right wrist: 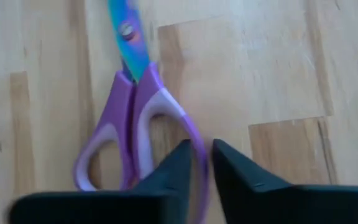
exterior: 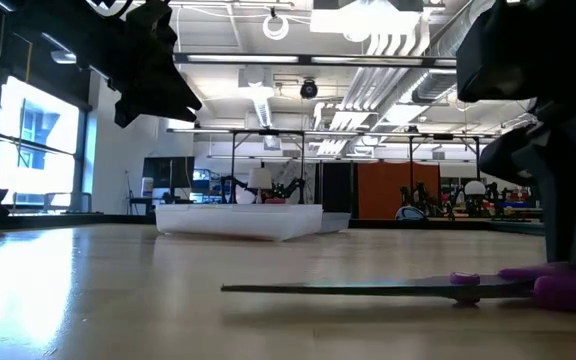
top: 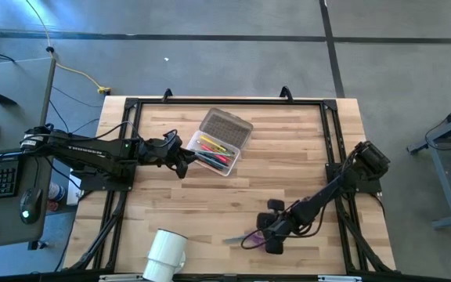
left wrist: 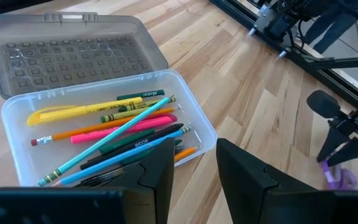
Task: Pick & place school supplies into a supply box
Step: Put the purple scissors into the supply box
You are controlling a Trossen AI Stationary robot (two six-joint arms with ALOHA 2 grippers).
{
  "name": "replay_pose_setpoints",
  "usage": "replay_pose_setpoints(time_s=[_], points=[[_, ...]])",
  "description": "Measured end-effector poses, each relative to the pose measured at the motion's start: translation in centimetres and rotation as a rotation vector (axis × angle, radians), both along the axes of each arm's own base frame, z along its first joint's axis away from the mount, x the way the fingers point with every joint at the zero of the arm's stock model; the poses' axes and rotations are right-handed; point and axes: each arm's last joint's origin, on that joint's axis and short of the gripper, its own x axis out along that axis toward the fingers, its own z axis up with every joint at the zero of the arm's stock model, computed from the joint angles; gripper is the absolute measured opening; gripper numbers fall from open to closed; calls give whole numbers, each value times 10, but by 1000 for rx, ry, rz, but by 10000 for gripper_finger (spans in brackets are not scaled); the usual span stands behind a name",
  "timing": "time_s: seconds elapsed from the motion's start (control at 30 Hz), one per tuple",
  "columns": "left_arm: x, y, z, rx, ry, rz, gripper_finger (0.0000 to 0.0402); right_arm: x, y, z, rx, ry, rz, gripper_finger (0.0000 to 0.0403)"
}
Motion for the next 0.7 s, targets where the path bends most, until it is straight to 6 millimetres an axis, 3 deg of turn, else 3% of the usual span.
replay_pose_setpoints(time_s=[0.1,0.23,0.43,0.57,0.7], points=[[0,0,0,0,0,0,156,0,0,0,-20,-11,11,10],[0,0,0,0,-1,0,156,6,-8,9,-45,-53,-6,21],[0,0,1,-1,-7,0,156,43,-33,55,-227,-285,35,5],[1,0,1,-1,-14,-1,156,73,-68,75,-304,-316,98,10],[2,0,3,-2,-40,-1,156,94,-120,89,-380,-322,29,3]])
